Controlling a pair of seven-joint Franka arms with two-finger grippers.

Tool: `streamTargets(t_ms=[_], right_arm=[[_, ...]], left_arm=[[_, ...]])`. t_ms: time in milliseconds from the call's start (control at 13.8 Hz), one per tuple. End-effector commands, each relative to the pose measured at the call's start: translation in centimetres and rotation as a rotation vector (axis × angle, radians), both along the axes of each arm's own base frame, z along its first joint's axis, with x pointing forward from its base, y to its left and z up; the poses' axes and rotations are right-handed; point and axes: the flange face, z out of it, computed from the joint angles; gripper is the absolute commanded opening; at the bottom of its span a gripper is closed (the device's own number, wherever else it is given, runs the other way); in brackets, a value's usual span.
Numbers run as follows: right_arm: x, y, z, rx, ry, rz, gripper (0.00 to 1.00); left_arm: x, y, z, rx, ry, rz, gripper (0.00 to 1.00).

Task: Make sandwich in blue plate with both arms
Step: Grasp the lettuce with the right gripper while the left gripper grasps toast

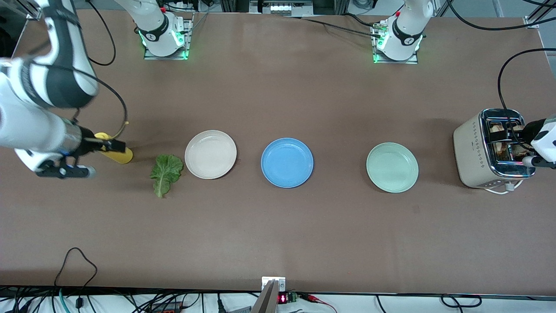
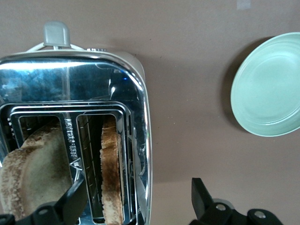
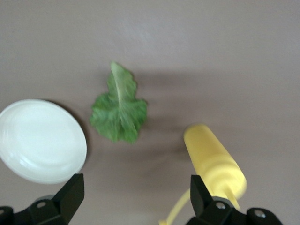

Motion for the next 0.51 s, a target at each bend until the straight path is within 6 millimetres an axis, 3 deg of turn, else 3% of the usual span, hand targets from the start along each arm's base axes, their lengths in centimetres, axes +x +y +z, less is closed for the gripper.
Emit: streamTargets(t_ms=[0, 72, 217, 435], right_arm=[[1.7, 1.2, -4.7, -0.001, -0.012, -0.011, 1.0], [2.2, 1.2, -7.0, 0.002, -0.007, -0.013, 1.0], [3.1, 2.1, -11.4, -0.003, -0.02, -0.001, 1.0], [3.8, 3.1, -17.1, 0.012, -0.05, -0.019, 1.0]], left_arm=[[-0.3, 0.9, -0.3, 0.006, 0.014, -0.025, 0.8], [-0.4, 1.2, -0.3, 0.006, 0.015, -0.017, 0.7], [-0.6, 2.2, -1.1, 0.003, 0.024, -0.001, 0.59], [-0.8, 3.0, -2.0, -0.002, 0.034, 0.015, 0.6]])
